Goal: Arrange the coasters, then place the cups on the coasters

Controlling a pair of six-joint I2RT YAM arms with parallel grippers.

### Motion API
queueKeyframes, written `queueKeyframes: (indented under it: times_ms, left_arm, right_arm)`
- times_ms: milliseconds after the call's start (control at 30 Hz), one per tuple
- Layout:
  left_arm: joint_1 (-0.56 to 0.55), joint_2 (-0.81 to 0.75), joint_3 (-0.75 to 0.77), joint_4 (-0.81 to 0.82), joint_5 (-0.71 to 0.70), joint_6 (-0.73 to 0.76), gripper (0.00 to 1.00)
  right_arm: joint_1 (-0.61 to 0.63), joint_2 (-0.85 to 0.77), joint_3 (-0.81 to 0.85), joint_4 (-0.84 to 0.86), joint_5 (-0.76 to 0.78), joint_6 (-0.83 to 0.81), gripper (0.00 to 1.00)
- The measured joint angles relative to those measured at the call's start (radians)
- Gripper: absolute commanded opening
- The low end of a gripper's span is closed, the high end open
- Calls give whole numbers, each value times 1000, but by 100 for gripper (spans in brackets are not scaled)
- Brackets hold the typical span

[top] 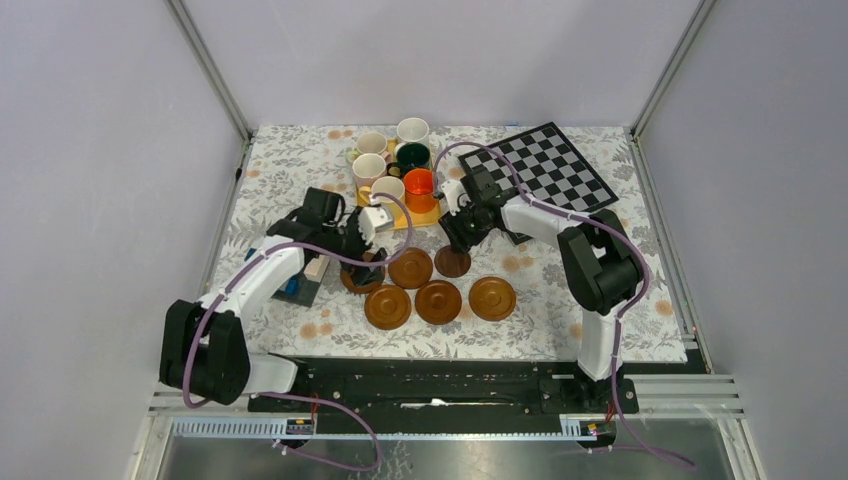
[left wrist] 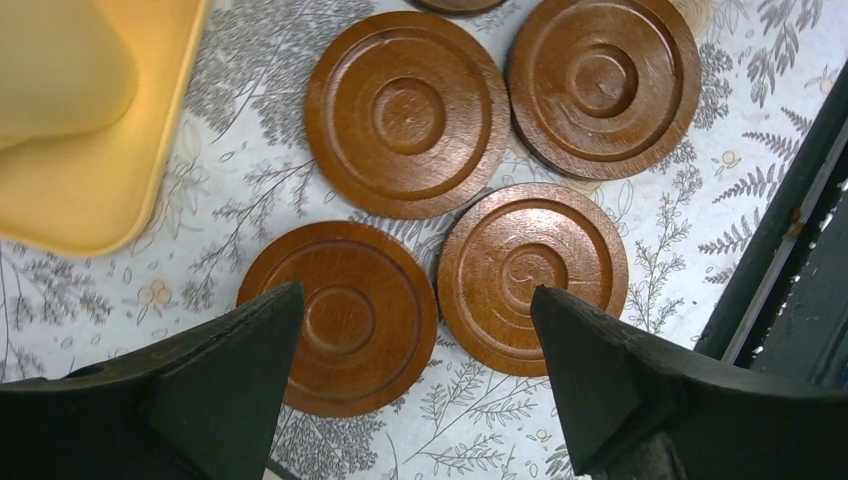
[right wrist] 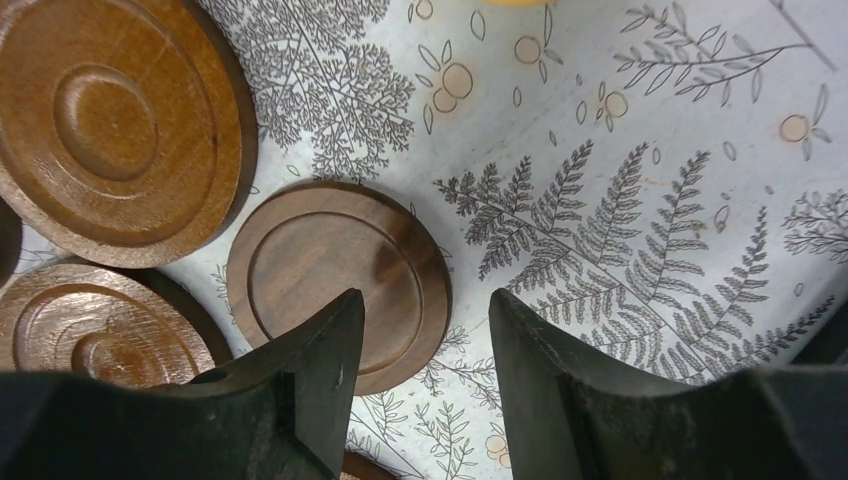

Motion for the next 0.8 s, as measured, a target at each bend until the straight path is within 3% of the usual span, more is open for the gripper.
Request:
queueKeyframes:
  times_ms: [267, 567, 800]
  left_arm:
    - [-131, 21, -23, 78, -87, 56, 81]
    - [-253, 131, -23, 176, -224, 72, 81]
    - [-259, 179, -22, 213, -297, 78, 80]
  right_arm:
    - [3, 10, -23, 6, 47, -40, 49]
    - [5, -5, -64, 51, 90, -70, 47]
    - [-11, -21, -86, 71, 119, -81, 46]
